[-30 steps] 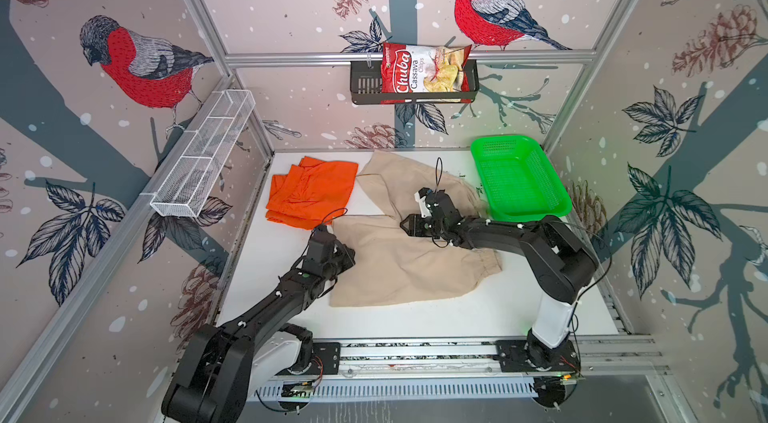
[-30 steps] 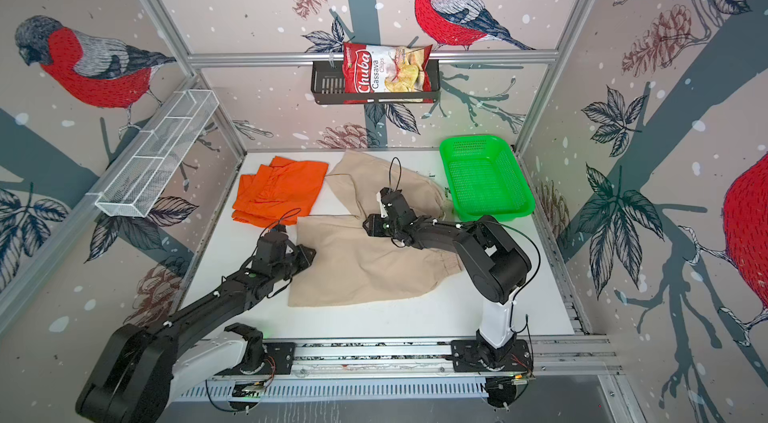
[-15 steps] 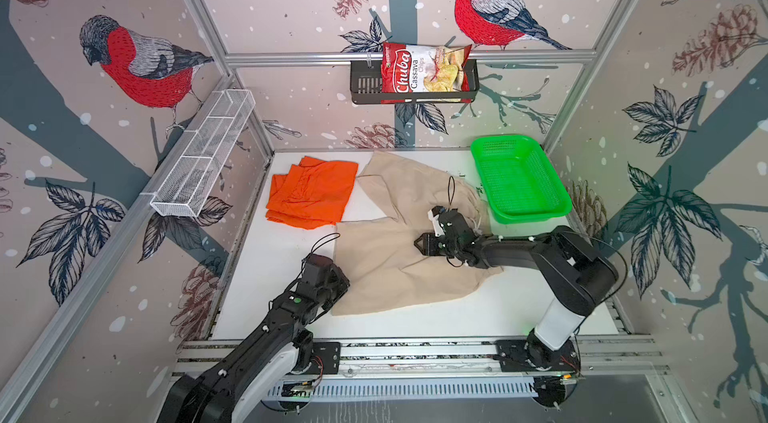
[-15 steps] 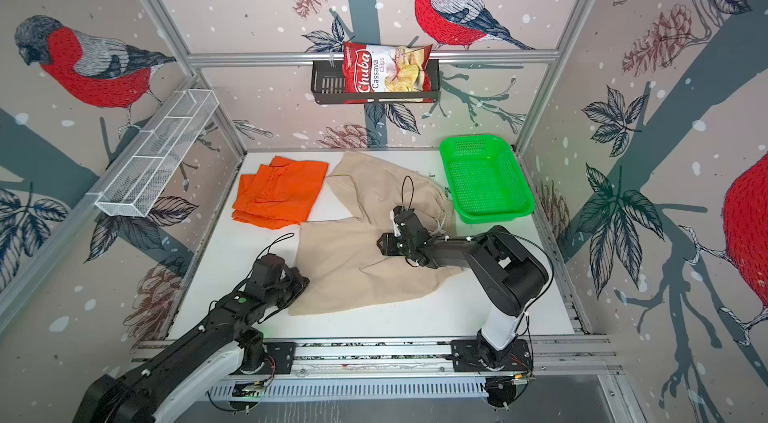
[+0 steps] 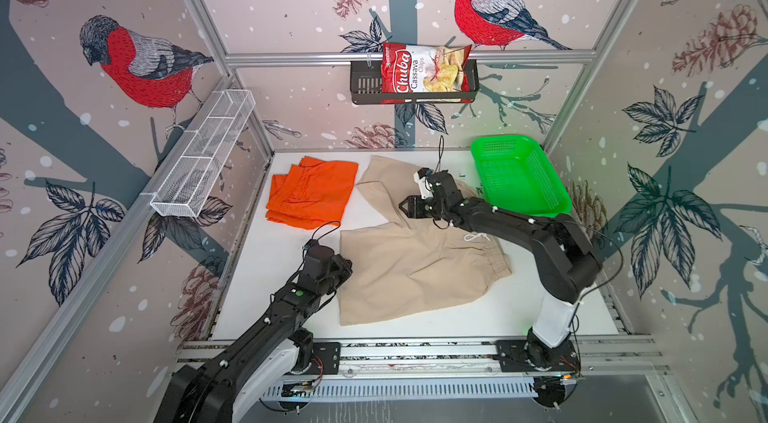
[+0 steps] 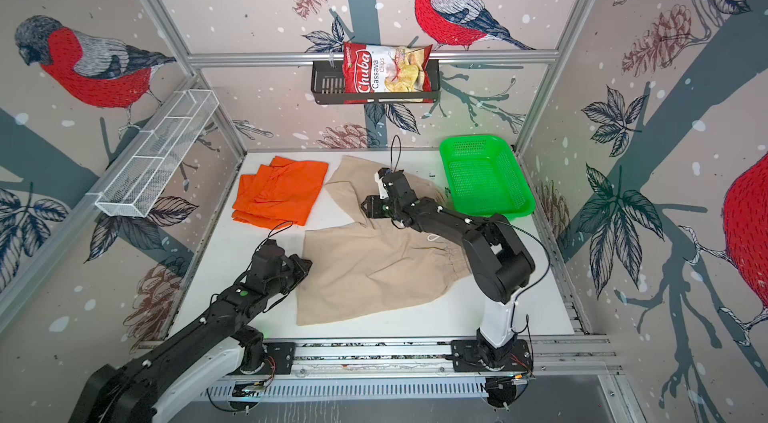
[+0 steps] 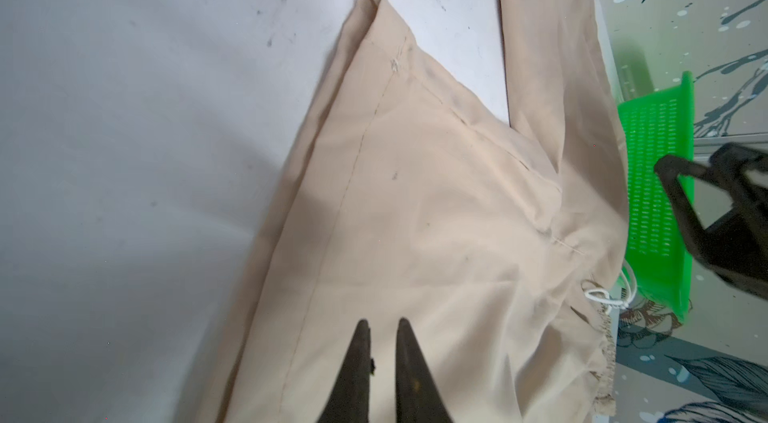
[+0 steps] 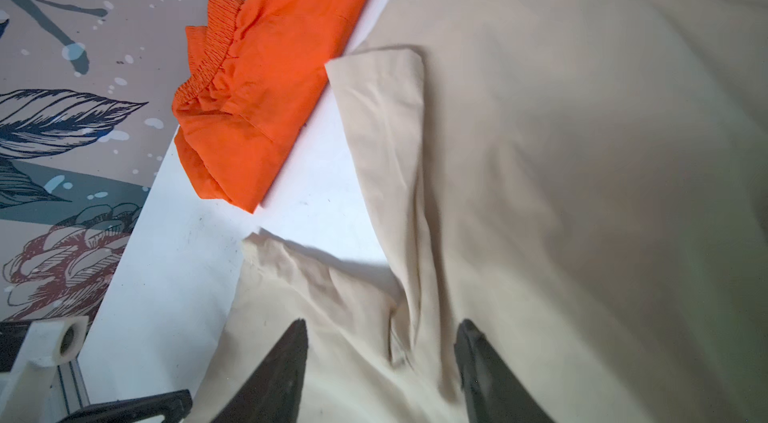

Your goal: Fold and stack the shorts

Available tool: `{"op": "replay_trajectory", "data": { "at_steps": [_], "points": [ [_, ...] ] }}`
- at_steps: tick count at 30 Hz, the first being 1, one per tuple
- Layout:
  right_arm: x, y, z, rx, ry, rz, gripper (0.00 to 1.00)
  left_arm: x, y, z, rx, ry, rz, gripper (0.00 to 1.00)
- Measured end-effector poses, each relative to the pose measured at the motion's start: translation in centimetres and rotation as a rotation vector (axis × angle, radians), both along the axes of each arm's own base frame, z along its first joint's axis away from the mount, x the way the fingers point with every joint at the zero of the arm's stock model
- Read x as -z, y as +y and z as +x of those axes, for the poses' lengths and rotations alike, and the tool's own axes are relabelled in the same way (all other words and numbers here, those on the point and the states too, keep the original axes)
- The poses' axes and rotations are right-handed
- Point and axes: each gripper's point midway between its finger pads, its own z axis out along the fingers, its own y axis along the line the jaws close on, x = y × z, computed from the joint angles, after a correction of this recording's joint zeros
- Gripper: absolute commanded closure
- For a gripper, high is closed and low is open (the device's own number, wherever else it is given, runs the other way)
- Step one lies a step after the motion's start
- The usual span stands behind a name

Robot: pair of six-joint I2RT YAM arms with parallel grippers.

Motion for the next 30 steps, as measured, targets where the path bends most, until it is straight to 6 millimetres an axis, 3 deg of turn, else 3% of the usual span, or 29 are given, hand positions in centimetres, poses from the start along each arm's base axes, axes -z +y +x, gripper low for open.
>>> {"op": "replay_trajectory", "data": {
  "at_steps": [3,6,11,15,21,30],
  "points": [
    [0.7,1.9,2.7,-0.035,-0.006,0.016,0.38,0.6,-0.2,1.2,-0.001,-0.007,0.025,0.87],
    [1.6,2.6,4.8,-0.044,0.004,0.027,0.37,1.7,-0.4,1.7,0.006,0.011,0.037,0.88],
    [3.3,3.9,6.9,-0.080,0.030,0.057,0.37,2.7,-0.8,1.9,0.024,0.029,0.038,0.88],
    [4.6,5.6,7.3,-0.130,0.048,0.082,0.37,2.5,-0.9,2.3,0.025,0.019,0.035,0.88],
    [6.3,6.5,8.2,-0.137,0.081,0.098,0.37,2.4,-1.0,2.4,0.024,0.015,0.033,0.88],
    [7.1,8.5,8.0,-0.179,0.112,0.138,0.37,2.2,-1.0,2.8,0.020,0.009,0.037,0.88]
  ]
}}
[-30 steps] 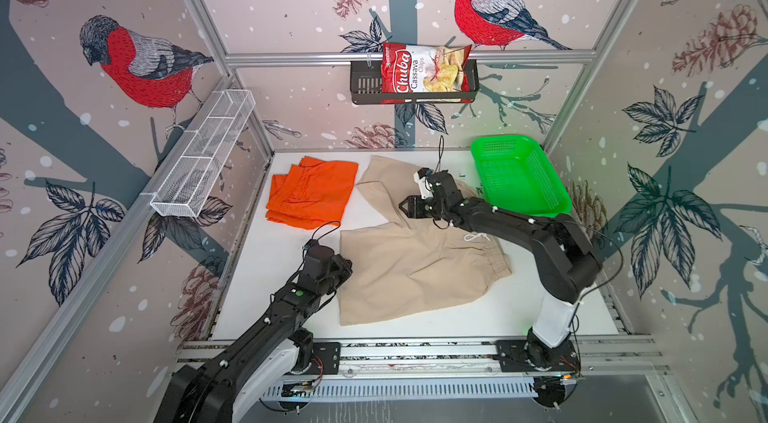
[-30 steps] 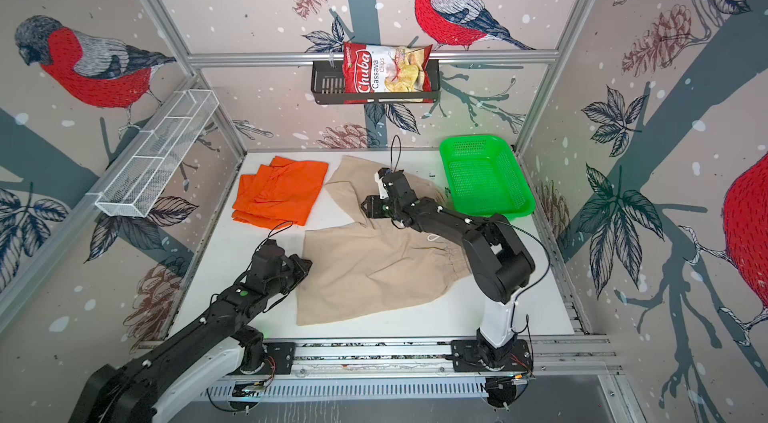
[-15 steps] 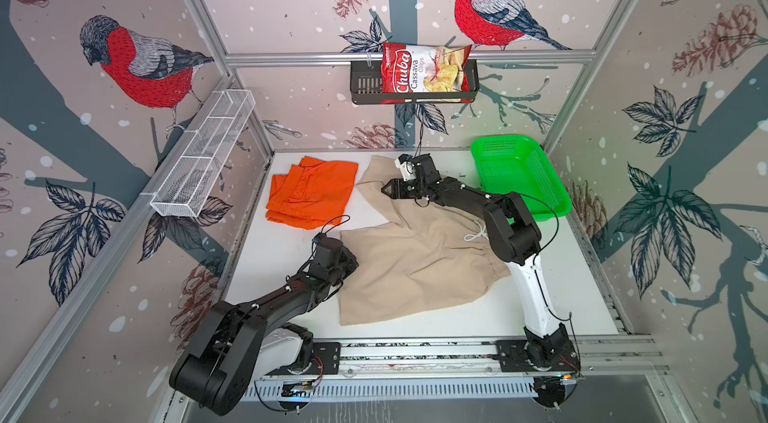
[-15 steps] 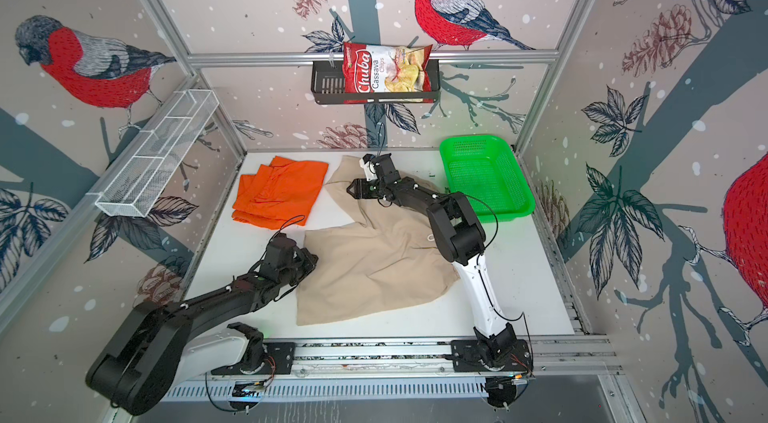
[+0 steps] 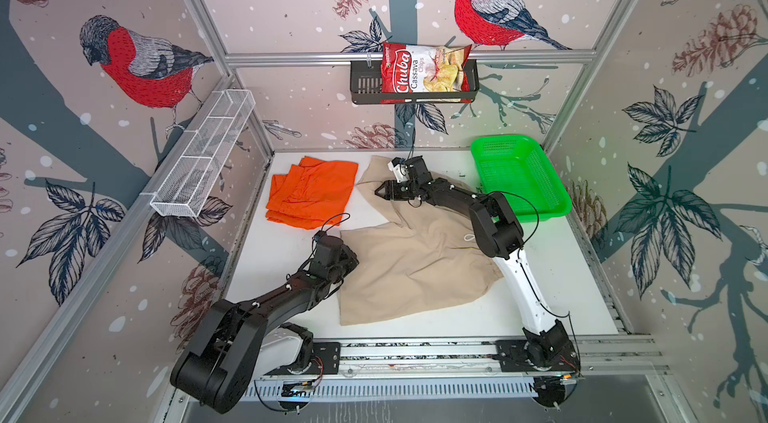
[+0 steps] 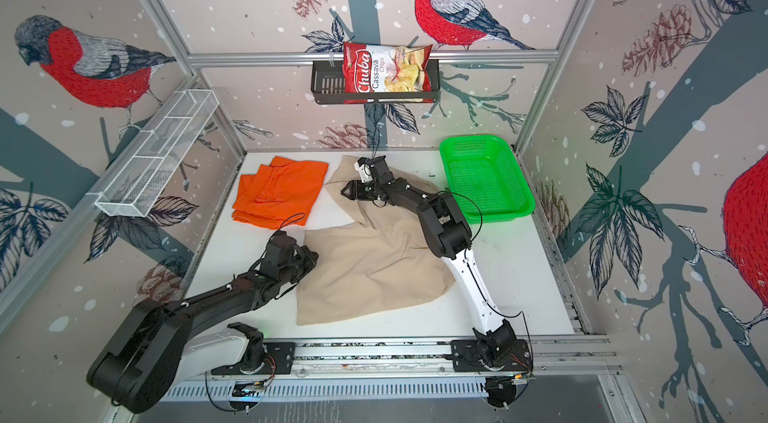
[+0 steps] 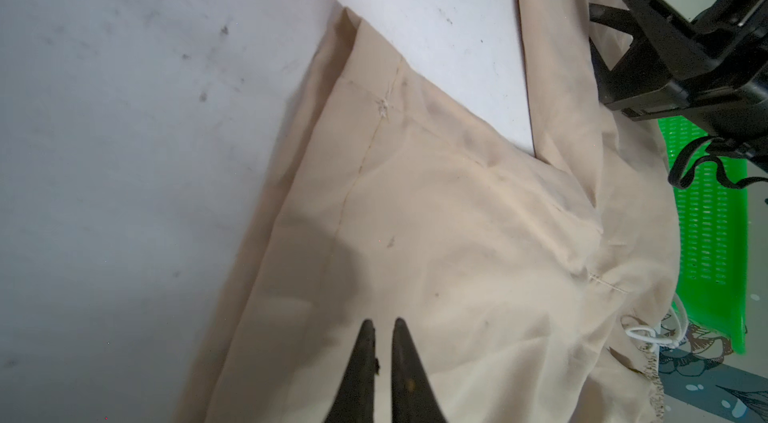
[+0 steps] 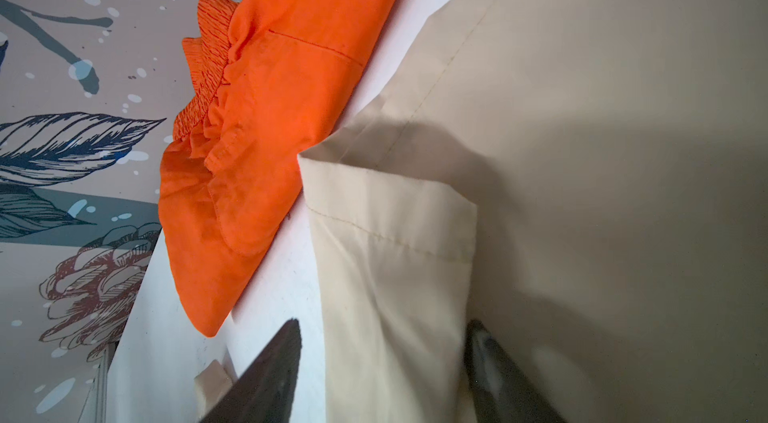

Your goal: Fold and stack the shorts

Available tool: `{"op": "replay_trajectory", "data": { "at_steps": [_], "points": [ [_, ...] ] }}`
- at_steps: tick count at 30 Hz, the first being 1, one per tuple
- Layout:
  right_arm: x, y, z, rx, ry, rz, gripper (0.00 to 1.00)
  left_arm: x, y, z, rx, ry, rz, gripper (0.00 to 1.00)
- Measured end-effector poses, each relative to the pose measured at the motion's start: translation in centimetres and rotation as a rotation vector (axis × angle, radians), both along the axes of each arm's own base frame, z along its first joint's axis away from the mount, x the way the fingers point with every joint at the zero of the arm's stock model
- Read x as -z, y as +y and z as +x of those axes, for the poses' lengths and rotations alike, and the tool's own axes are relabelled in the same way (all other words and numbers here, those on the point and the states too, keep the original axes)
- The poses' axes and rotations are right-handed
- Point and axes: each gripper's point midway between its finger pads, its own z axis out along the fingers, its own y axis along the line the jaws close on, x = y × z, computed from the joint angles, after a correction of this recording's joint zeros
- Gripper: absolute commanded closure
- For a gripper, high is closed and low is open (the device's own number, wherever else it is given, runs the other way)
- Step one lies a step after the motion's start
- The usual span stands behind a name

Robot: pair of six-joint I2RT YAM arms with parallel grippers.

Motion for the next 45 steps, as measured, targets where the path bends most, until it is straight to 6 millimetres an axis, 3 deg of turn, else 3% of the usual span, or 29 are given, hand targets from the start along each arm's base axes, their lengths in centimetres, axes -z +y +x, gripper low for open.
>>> {"op": "replay_trajectory", "data": {
  "at_steps": [7,11,15,24,28,32,35,38,42,45],
  "points": [
    [-1.2,2.0,-1.9,-0.074,-0.005,0.036,0.38,-0.3,-0.1,0.4,0.002,-0.004,0.007,0.88],
    [-3.0,3.0,-3.6,-0.127,-0.037,0.051,0.38,-1.4,-0.1,1.0,-0.004,-0.034,0.007,0.87],
    [-4.4,4.4,-6.3,-0.201,-0.074,0.062,0.38,-2.4,0.2,1.3,-0.009,-0.062,0.024,0.87],
    [-3.2,5.9,-12.6,-0.313,-0.047,0.015,0.38,-4.8,0.8,1.5,-0.021,-0.127,0.042,0.85],
    [-5.6,5.2,-14.6,-0.337,-0.079,0.029,0.36,-5.9,0.9,1.5,-0.023,-0.166,0.043,0.82],
    [-8.9,2.2,-13.5,-0.279,-0.121,0.071,0.36,-6.8,1.0,1.6,-0.015,-0.203,0.051,0.81],
    [-9.6,-1.3,-11.4,-0.177,-0.127,0.067,0.37,-7.6,0.8,2.2,-0.001,-0.239,0.059,0.81],
    [-8.3,-6.0,-9.0,-0.041,-0.086,0.031,0.38,-8.8,0.2,3.6,0.016,-0.275,0.071,0.83],
    [-5.0,-12.9,-5.1,0.168,-0.031,-0.054,0.38,-10.0,-1.5,6.7,0.063,-0.292,0.087,0.84],
    [-3.5,-15.9,-3.0,0.262,-0.021,-0.109,0.39,-9.9,-3.6,9.5,0.121,-0.285,0.077,0.84]
  ]
}}
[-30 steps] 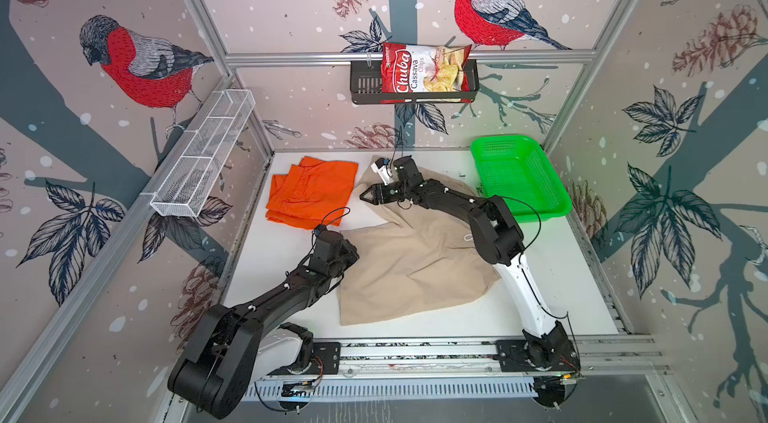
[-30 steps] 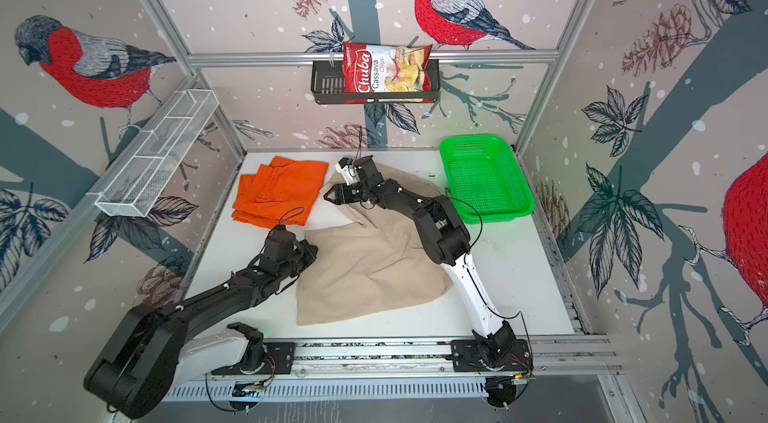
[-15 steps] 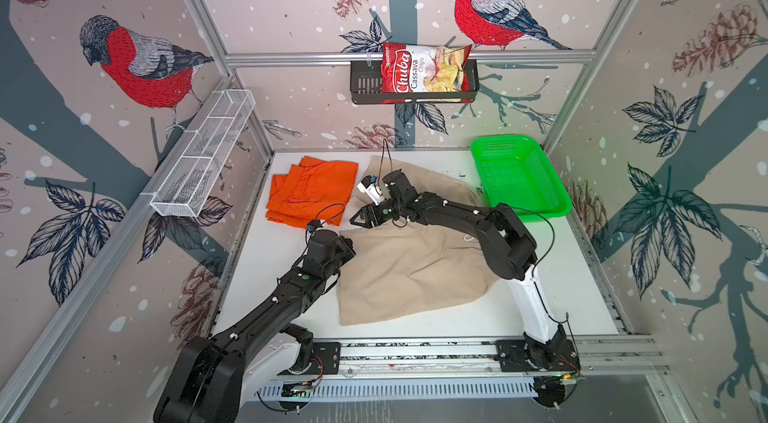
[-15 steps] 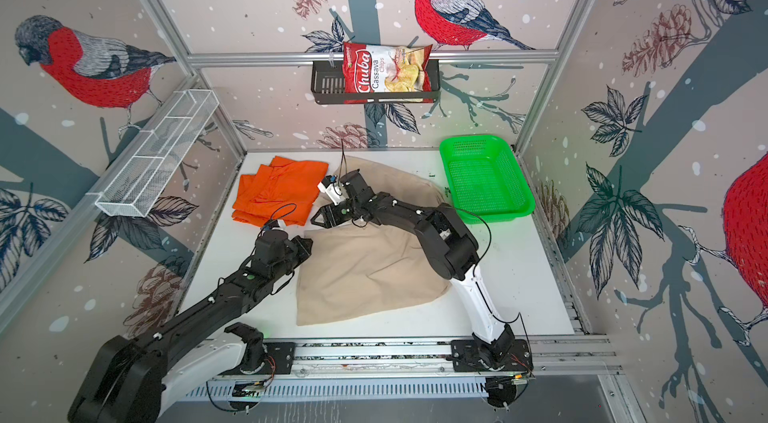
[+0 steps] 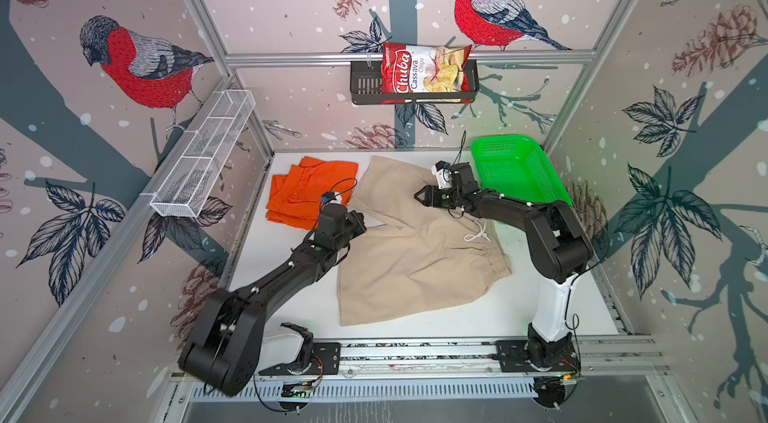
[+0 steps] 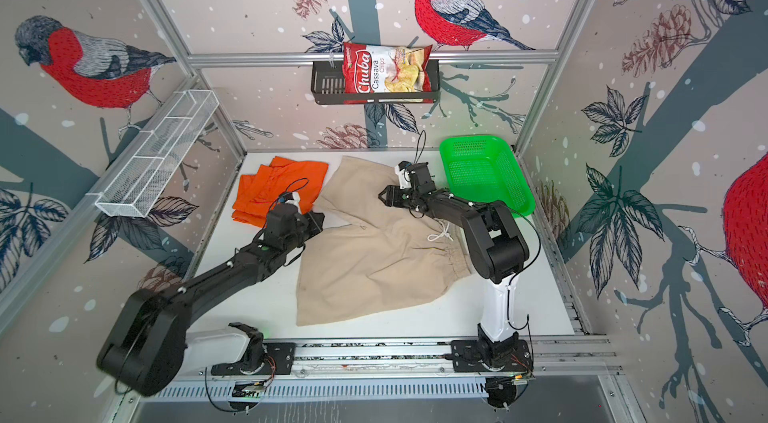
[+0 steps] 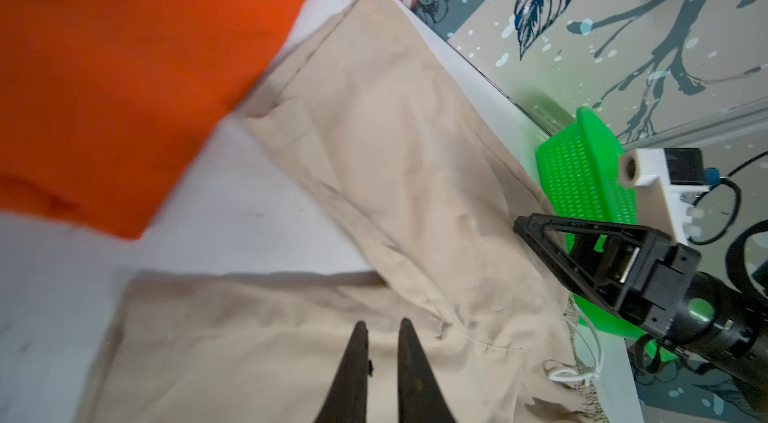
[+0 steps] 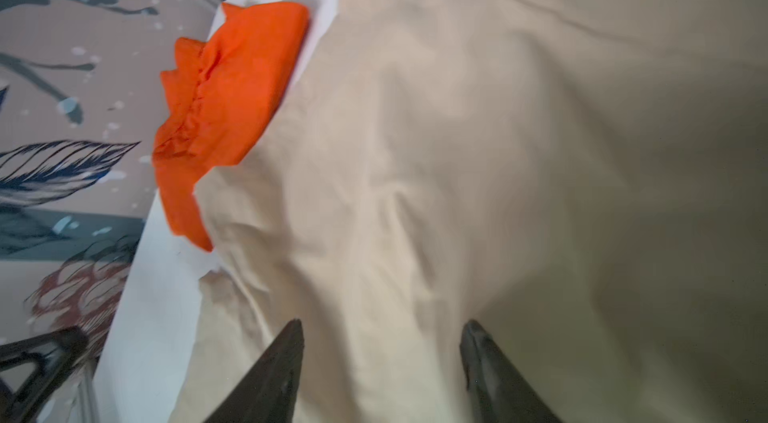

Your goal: Fold and stack the shorts

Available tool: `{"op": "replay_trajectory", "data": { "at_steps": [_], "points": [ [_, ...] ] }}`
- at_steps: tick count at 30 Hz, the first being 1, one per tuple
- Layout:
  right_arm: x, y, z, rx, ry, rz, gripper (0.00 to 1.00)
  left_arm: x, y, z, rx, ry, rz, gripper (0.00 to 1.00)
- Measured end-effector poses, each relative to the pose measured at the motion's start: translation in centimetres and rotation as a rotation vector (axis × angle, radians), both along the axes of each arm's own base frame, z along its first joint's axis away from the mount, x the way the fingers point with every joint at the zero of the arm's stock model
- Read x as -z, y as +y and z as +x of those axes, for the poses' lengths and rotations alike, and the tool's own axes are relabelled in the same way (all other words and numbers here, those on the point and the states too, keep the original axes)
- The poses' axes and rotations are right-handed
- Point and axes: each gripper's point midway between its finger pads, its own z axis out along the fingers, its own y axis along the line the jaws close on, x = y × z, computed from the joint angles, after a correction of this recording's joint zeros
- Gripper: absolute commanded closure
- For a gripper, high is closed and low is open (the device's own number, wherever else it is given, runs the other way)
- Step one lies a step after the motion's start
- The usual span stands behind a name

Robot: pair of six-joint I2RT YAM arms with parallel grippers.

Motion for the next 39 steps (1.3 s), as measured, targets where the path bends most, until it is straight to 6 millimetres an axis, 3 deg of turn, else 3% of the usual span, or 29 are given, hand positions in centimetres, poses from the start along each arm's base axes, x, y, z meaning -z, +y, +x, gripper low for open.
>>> {"op": "replay_trajectory", "data": {
  "at_steps": [5,9,15,21,26,31,35,39],
  "points": [
    [3.1,-3.8,3.3,0.118,0.030,-0.078,0.39,1.5,-2.6,3.5,0.062,0.033,0.000,0.84],
    [5.1,-6.7,4.4,0.186,0.069,-0.118,0.39,2.3,-4.2,6.0,0.091,0.048,0.001,0.84],
    [5.5,-9.5,5.6,0.261,0.057,-0.139,0.39,2.8,-6.4,9.7,0.134,0.030,0.015,0.83],
    [5.6,-13.4,7.2,0.391,0.049,-0.160,0.39,5.4,-7.1,11.2,0.144,0.065,0.039,0.83],
    [5.4,-13.7,7.4,0.407,0.043,-0.170,0.39,7.6,-6.6,11.6,0.134,0.098,0.098,0.84],
    [4.7,-11.9,6.2,0.364,0.054,-0.182,0.39,10.3,-4.0,11.7,0.073,0.161,0.186,0.84],
    [1.8,-9.6,5.6,0.299,-0.001,-0.163,0.39,10.4,-1.3,11.3,0.011,0.169,0.221,0.83],
    [-1.2,-8.7,5.1,0.279,-0.056,-0.139,0.39,9.5,1.0,10.0,-0.036,0.182,0.244,0.80]
  ]
}}
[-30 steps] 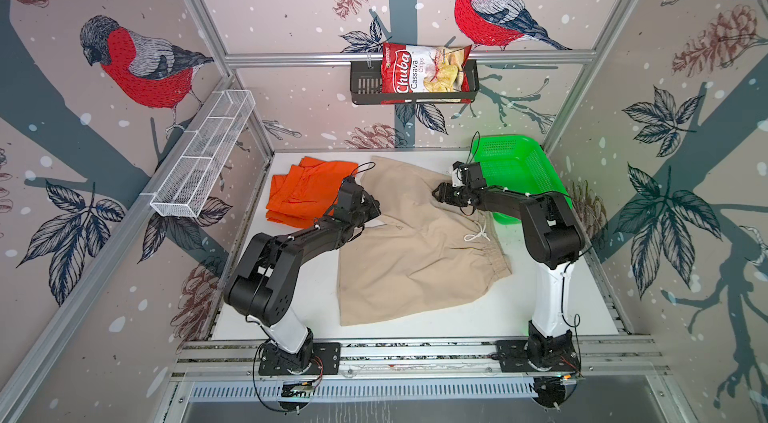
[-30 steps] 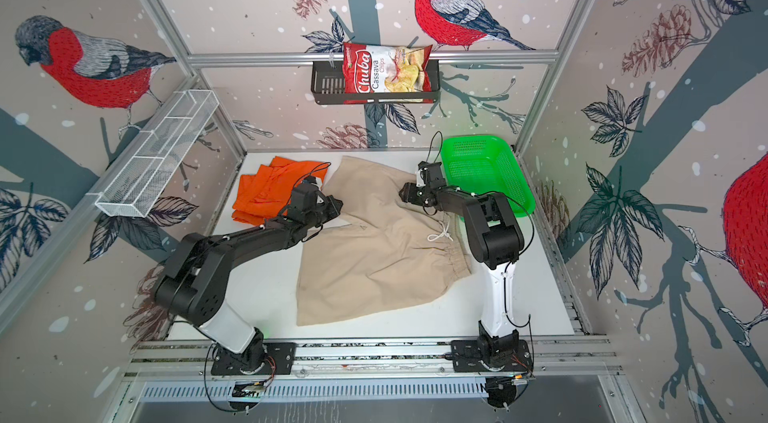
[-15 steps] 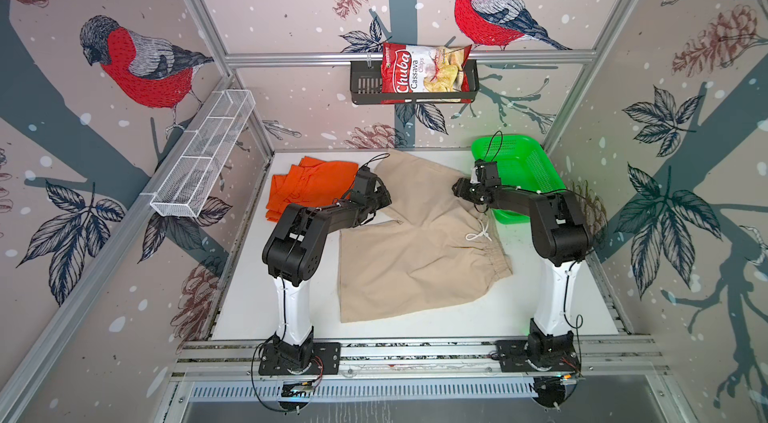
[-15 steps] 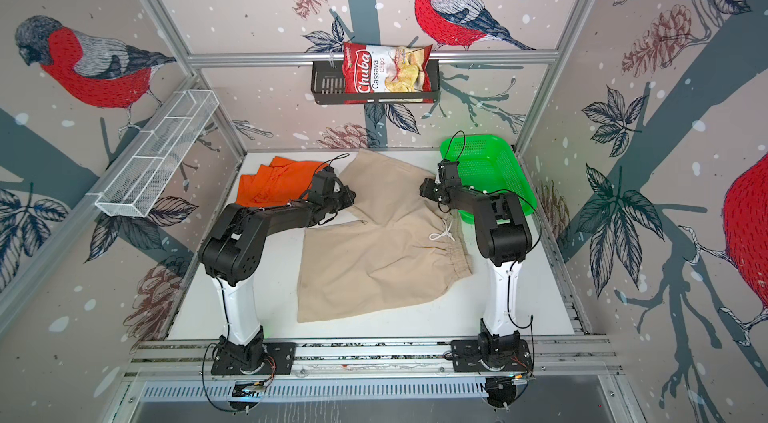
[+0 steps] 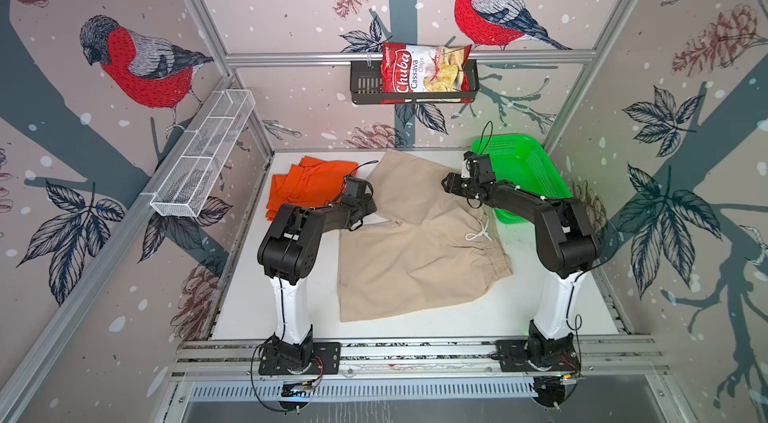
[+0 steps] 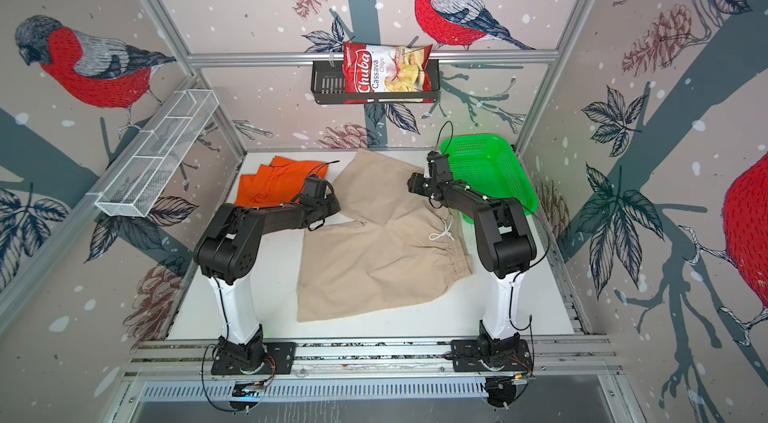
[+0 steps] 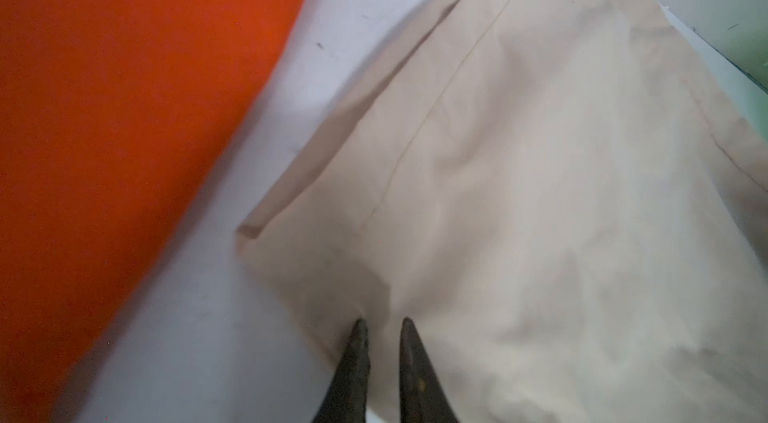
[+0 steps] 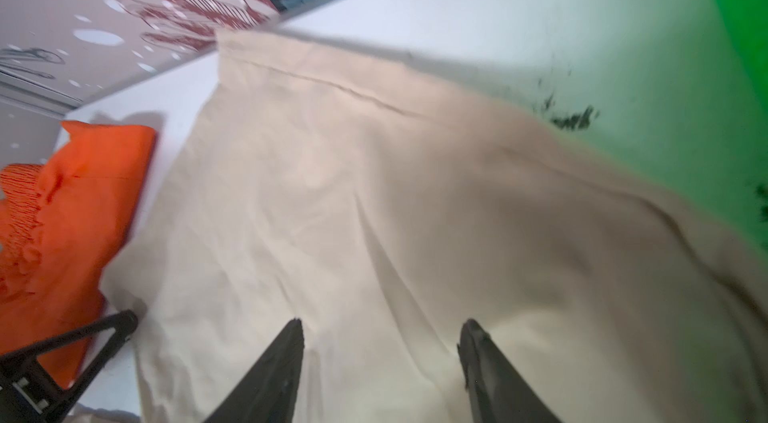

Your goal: Fold and stack the shorts

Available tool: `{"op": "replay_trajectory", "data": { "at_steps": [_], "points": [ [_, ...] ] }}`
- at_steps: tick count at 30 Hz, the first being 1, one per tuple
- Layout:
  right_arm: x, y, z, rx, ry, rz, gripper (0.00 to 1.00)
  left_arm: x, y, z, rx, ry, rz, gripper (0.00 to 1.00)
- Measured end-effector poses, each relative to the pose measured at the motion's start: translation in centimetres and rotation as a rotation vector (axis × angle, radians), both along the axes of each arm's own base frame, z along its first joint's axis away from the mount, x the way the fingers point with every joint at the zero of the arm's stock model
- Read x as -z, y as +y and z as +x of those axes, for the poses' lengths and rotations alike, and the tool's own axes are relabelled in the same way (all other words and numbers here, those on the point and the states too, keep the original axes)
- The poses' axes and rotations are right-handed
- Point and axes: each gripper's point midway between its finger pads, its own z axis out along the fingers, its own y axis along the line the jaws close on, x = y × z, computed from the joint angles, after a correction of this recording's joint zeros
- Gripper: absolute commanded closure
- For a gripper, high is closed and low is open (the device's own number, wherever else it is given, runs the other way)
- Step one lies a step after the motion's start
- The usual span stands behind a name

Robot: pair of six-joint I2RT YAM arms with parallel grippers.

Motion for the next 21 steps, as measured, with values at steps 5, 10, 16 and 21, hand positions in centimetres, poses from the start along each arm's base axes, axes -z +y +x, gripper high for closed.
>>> {"op": "replay_trajectory", "data": {
  "at_steps": [5,10,16,21],
  "points": [
    [-3.7,-0.6,-3.2,-0.021,-0.050,0.039,0.39,-5.3,0.8,-1.2,0.000,-0.097,-0.041,0.74],
    [-7.1,-4.0,-7.8,0.010,-0.106,0.105,0.39,-9.9,-1.0,-4.4,0.060,-0.179,-0.129,0.71],
    [-7.3,-7.9,-15.4,0.059,-0.099,0.184,0.37,-6.9,-2.8,-11.0,0.122,-0.084,-0.213,0.72],
    [-4.7,-12.5,-19.6,0.198,-0.034,0.208,0.34,-1.2,-1.2,-15.0,0.063,0.067,-0.212,0.75]
  ]
}}
